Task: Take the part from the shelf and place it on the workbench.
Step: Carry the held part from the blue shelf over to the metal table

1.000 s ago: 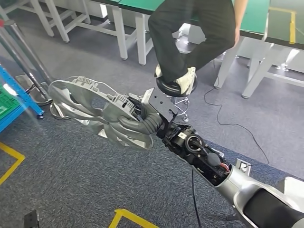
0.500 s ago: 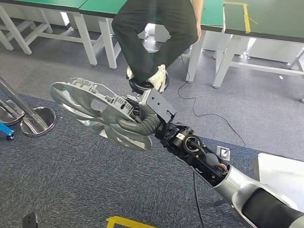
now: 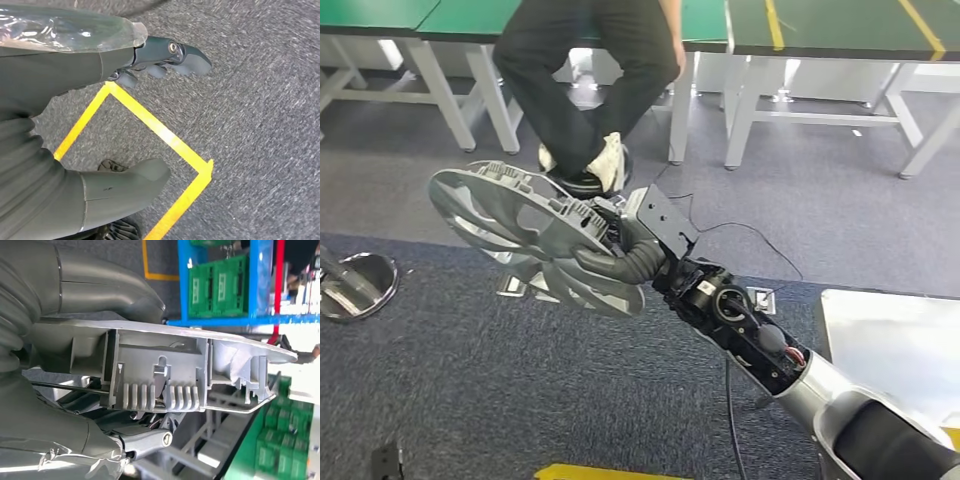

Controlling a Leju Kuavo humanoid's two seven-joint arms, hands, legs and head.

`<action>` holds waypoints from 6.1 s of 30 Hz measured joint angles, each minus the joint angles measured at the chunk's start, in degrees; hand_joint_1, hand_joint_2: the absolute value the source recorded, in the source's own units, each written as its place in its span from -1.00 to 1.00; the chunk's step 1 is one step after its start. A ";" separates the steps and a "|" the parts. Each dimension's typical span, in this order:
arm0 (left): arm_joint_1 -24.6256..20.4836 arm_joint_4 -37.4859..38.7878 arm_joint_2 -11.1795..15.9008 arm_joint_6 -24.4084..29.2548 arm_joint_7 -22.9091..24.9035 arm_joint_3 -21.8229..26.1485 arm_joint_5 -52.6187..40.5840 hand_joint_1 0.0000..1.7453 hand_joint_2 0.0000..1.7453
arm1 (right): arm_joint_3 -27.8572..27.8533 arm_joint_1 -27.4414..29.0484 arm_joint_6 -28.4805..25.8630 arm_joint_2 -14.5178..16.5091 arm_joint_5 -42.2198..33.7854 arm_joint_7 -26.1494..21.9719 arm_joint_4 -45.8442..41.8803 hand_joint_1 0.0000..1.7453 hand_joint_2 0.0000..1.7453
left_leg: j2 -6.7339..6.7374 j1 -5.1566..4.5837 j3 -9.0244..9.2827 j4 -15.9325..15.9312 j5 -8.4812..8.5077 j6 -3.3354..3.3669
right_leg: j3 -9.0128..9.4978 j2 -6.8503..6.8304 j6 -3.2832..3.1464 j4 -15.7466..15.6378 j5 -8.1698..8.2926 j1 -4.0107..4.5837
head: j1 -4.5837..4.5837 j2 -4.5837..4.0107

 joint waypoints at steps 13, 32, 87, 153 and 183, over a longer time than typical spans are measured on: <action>0.46 -0.04 0.33 0.13 -0.01 -0.90 0.97 -1.00 1.00 | -0.04 -0.17 0.50 0.00 0.45 -0.40 0.08 1.00 1.00 | -8.63 1.18 -2.38 1.89 0.96 -0.76 | 0.01 8.96 -1.28 -0.40 0.77 -0.26 | -1.17 0.00; -0.18 -0.17 -0.11 0.47 0.45 -1.22 0.89 -1.00 1.00 | -0.53 -1.31 -0.48 -0.03 0.17 -0.23 0.03 1.00 1.00 | 0.20 0.23 -0.20 0.27 -0.10 -0.43 | 0.24 1.62 -0.54 -0.34 0.22 0.09 | -0.37 0.00; -0.21 -0.22 -0.31 0.78 0.90 -3.75 2.19 -1.00 1.00 | -0.50 -1.42 -4.38 -0.22 0.23 -0.02 0.03 1.00 1.00 | -2.51 0.48 -0.41 -0.81 1.00 1.42 | -6.89 3.64 1.27 13.32 -4.21 -0.94 | -0.11 0.00; -0.24 -0.46 -0.34 1.10 0.93 -5.22 3.53 -1.00 1.00 | -2.14 -1.92 -8.74 -0.46 -0.01 -1.18 -1.40 1.00 1.00 | -0.35 0.28 -0.22 0.05 0.28 0.41 | 0.48 -0.14 0.73 -0.28 0.06 0.04 | 0.12 0.00; -0.90 -0.48 -0.52 1.12 1.57 -8.69 5.24 -1.00 1.00 | -3.23 -1.25 -22.15 -1.50 26.37 3.59 -1.03 1.00 1.00 | -8.92 0.21 -1.90 0.04 1.45 0.80 | 0.44 10.35 0.07 -1.60 0.89 -0.80 | -0.81 0.00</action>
